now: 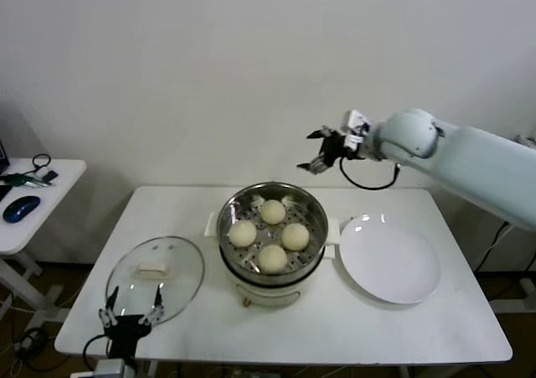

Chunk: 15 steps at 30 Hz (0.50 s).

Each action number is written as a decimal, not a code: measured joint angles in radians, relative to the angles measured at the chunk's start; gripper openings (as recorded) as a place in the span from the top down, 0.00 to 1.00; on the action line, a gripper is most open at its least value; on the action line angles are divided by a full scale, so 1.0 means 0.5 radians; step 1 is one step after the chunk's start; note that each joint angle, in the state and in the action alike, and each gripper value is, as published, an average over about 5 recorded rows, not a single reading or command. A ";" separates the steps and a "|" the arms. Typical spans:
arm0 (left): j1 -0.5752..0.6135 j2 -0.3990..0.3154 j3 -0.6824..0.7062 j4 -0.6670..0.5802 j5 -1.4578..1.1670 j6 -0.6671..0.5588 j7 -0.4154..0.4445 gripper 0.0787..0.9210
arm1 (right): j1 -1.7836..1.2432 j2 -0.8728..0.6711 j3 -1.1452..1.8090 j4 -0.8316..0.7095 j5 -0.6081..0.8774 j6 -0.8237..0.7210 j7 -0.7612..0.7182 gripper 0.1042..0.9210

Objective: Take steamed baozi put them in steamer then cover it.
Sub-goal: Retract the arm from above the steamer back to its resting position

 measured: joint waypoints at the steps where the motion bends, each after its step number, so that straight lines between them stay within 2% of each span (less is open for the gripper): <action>1: -0.009 0.001 -0.002 0.007 0.004 -0.005 -0.002 0.12 | -0.110 -0.039 0.112 0.000 -0.022 0.035 0.043 0.12; 8: -0.039 0.018 -0.010 0.057 0.047 -0.055 -0.017 0.12 | -1.016 -0.159 1.007 -0.011 -0.207 0.329 0.271 0.12; 15: -0.051 0.029 -0.017 0.098 0.151 -0.105 -0.068 0.12 | -1.907 -0.009 1.847 -0.028 -0.369 0.649 0.371 0.12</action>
